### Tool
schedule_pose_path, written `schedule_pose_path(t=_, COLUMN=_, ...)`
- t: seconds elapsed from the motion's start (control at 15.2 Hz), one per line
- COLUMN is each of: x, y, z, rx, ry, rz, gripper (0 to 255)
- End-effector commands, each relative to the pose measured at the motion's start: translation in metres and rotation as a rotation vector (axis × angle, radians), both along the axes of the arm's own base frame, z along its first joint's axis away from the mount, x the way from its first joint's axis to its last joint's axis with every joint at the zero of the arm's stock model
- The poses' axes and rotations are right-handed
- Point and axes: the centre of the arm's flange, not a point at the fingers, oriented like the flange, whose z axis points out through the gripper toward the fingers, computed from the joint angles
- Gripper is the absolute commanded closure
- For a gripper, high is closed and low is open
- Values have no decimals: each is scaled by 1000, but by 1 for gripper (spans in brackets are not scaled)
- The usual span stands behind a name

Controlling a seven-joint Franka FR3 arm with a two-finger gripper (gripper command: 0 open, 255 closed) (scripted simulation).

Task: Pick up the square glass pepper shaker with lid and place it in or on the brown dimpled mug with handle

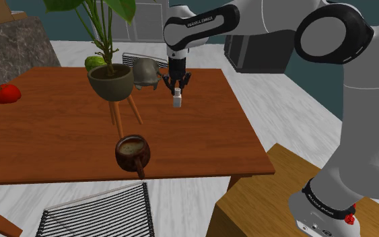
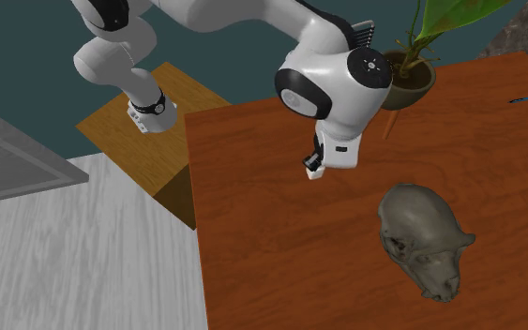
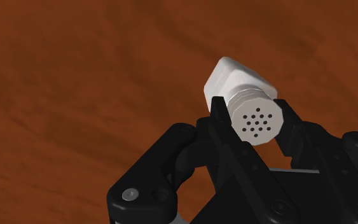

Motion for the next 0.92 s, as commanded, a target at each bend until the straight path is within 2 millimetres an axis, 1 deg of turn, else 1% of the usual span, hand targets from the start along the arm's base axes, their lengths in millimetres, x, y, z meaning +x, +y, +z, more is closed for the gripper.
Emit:
schedule_pose_path(t=0.0, x=0, y=-1, z=11, rx=0, ry=0, rz=0, gripper=255)
schedule_pose_path(t=0.86, x=0, y=-1, z=80, rx=0, ry=0, rz=0, gripper=255)
